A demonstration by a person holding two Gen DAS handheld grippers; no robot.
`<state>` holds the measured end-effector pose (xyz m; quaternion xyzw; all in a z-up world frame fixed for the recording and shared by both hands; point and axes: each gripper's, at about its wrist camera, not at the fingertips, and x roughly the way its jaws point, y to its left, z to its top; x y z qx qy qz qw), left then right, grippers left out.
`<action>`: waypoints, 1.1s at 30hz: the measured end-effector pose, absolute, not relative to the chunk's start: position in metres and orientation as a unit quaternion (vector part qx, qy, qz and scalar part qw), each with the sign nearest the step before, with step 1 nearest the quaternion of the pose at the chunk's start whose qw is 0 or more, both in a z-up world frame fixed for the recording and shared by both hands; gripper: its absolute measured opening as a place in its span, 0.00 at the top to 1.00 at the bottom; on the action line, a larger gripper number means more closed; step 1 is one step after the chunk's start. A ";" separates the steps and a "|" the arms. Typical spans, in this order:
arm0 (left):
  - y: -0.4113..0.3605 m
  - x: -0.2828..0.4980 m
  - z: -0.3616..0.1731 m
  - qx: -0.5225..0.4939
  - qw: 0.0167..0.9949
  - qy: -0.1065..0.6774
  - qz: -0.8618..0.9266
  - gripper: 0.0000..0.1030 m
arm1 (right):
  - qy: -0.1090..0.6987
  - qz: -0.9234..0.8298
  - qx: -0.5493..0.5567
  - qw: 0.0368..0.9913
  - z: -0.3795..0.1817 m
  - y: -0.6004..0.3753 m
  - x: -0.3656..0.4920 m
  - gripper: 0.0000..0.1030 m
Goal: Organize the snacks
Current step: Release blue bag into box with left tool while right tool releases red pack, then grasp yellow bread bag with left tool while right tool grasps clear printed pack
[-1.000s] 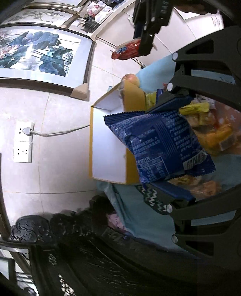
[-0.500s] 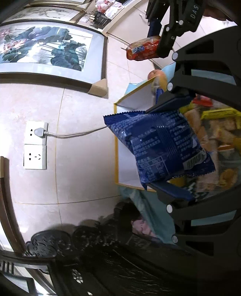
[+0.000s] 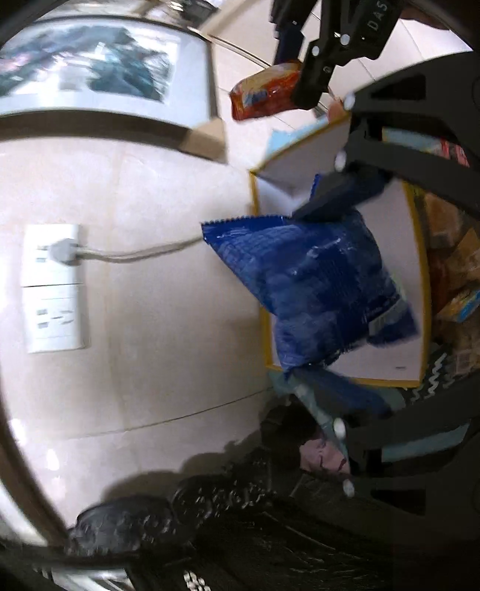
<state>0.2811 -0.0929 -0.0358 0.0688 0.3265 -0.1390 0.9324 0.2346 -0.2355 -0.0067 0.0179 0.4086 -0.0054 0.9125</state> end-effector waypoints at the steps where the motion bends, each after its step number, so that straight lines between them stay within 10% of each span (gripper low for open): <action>1: -0.094 0.288 -0.043 0.071 0.930 0.337 -0.132 0.11 | 0.417 -0.018 -0.001 0.909 -0.014 -0.235 0.242 0.51; 33: -0.010 0.063 -0.191 0.103 0.859 0.469 -0.178 0.09 | 0.570 0.033 0.028 0.821 -0.172 -0.216 0.046 0.41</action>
